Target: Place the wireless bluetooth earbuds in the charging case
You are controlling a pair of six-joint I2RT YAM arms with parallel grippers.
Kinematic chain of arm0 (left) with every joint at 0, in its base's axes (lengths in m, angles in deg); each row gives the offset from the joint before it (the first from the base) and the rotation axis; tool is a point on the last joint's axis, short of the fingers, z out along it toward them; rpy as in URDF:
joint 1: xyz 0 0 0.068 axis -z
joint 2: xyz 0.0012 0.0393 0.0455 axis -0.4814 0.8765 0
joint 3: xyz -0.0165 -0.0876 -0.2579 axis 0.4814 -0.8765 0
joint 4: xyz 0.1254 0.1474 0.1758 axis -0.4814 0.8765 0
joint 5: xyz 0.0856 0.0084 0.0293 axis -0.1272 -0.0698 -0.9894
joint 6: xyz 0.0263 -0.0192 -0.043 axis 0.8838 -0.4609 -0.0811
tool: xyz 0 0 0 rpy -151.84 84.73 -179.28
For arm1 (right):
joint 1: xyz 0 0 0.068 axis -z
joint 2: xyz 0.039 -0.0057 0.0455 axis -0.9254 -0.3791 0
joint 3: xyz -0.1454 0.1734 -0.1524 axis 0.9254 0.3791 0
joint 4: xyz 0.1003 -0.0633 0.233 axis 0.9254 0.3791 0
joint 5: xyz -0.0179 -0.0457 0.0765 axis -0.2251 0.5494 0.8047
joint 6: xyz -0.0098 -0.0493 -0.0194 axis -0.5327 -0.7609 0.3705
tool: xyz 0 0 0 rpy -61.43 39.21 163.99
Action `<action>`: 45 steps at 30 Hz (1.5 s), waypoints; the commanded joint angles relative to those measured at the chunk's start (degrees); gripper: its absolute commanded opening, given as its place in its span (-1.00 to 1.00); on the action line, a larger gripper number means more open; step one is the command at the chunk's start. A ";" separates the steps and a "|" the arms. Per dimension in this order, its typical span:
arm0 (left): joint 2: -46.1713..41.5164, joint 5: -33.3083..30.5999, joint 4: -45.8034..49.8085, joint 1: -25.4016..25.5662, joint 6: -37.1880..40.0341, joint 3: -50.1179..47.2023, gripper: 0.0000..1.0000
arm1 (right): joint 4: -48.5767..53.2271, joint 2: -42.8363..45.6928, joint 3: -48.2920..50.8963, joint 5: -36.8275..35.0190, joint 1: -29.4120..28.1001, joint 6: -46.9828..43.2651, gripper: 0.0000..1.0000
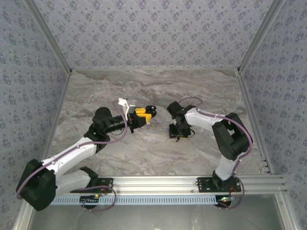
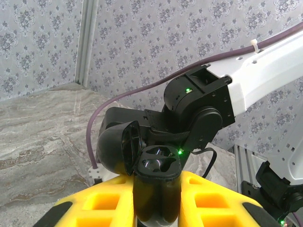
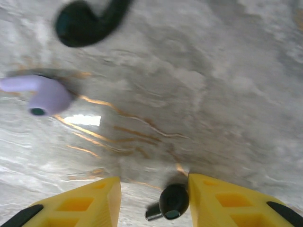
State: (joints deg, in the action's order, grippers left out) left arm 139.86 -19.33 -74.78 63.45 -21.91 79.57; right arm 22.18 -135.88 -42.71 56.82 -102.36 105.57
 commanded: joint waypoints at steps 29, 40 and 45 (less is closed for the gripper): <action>-1.86 -0.04 -0.39 0.51 0.23 -0.10 -0.57 | 7.04 -3.70 -5.63 -7.82 -5.36 1.85 -0.26; -2.30 -0.40 -0.03 0.51 0.38 -0.30 -0.56 | 5.31 -5.03 -6.67 -5.92 -6.65 -0.08 -0.35; -2.25 -0.49 -0.15 0.52 0.23 -0.42 -0.57 | 5.37 -5.21 -6.67 -6.63 -7.08 -0.56 -0.38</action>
State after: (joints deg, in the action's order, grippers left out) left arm 138.96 -19.52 -74.39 63.67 -21.91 79.46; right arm 27.08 -140.32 -48.13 50.70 -109.02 105.81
